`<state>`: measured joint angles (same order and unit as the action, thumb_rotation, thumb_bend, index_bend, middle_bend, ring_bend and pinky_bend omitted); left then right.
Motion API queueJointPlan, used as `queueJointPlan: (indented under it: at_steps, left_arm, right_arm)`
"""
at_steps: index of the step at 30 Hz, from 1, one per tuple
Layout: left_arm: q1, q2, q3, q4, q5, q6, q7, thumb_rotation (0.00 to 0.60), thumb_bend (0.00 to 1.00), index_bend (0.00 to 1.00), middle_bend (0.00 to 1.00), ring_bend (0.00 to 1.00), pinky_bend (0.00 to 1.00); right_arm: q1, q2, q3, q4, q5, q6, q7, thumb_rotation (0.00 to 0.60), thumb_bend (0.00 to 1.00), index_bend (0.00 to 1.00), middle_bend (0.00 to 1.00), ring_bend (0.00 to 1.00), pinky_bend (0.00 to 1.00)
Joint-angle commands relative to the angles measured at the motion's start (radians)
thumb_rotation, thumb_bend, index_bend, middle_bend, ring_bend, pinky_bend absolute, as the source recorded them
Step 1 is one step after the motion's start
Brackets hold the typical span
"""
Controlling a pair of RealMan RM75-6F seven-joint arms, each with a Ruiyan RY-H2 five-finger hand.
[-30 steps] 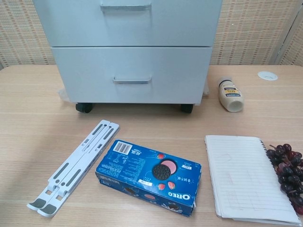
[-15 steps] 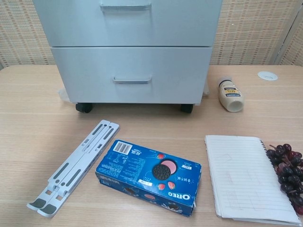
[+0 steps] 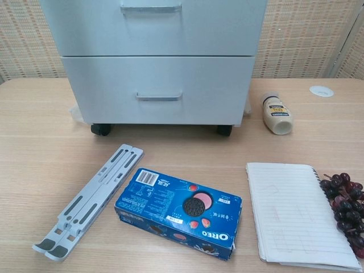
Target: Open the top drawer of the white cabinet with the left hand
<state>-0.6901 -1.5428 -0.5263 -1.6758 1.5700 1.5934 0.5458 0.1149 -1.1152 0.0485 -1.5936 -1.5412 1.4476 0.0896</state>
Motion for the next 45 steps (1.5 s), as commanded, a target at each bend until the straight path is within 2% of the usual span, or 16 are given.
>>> queueJointPlan:
  at_steps: [1, 9, 20, 45]
  left_arm:
    - [-0.02, -0.01, -0.012, -0.001, -0.011, -0.003, 0.01, 0.6, 0.23, 0.47, 1.0, 0.97, 1.0]
    - [-0.087, -0.053, -0.045, 0.035, -0.044, -0.008, 0.032, 0.6, 0.22, 0.5, 1.0, 0.98, 1.0]
    - [-0.143, -0.08, -0.064, 0.081, -0.098, -0.019, 0.056, 0.6, 0.22, 0.51, 1.0, 0.99, 1.0]
    - [-0.219, -0.094, -0.066, 0.159, -0.141, 0.001, 0.038, 0.6, 0.23, 0.57, 1.0, 0.99, 1.0]
  right_arm:
    - [-0.001, -0.001, 0.0, 0.002, 0.0, 0.001, 0.002, 0.6, 0.34, 0.14, 0.2, 0.11, 0.15]
    - [-0.001, -0.004, -0.002, 0.012, 0.0, 0.001, 0.013, 0.6, 0.34, 0.14, 0.2, 0.11, 0.15]
    - [-0.005, -0.005, -0.002, 0.029, 0.002, 0.005, 0.032, 0.6, 0.34, 0.14, 0.2, 0.11, 0.15]
    - [-0.007, -0.009, -0.001, 0.047, 0.008, 0.004, 0.049, 0.6, 0.34, 0.14, 0.2, 0.11, 0.15]
